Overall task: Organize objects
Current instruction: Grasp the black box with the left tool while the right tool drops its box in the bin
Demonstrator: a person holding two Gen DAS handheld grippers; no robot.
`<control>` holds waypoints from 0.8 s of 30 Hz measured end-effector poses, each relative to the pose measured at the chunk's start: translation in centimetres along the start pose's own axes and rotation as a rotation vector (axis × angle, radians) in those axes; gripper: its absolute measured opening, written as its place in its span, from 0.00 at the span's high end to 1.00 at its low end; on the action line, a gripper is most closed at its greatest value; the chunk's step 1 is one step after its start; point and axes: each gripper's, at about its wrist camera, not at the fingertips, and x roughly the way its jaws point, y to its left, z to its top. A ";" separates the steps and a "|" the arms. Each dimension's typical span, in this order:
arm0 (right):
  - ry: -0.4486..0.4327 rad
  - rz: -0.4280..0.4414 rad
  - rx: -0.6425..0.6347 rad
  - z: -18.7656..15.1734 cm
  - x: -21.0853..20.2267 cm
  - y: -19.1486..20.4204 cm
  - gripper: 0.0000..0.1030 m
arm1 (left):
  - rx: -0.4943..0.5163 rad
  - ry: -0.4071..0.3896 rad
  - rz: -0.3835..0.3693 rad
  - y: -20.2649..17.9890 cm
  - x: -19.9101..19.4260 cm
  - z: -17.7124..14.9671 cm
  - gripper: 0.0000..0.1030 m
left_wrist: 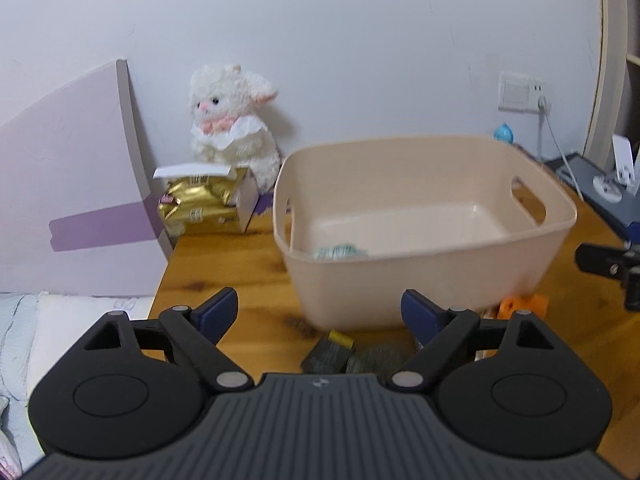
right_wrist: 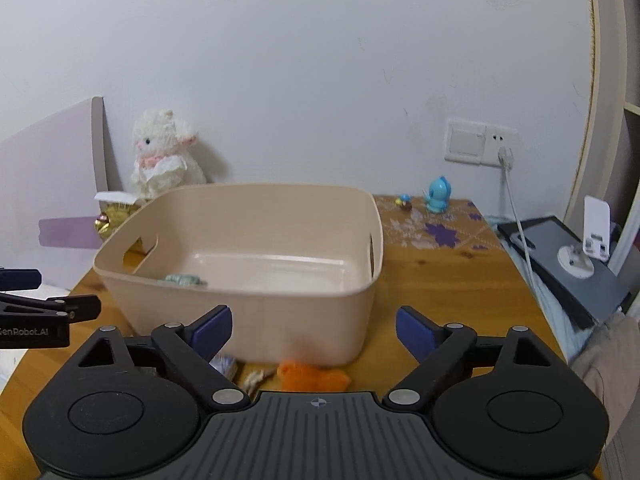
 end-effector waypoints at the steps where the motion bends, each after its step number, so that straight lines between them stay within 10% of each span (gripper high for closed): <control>1: 0.003 0.000 0.000 -0.4 -0.2 -0.1 0.11 | 0.006 0.008 0.004 0.2 0.0 -0.5 0.13; 24: 0.210 -0.076 -0.094 -7.1 6.6 -0.7 0.04 | 0.094 0.178 -0.033 3.4 7.4 -5.7 0.13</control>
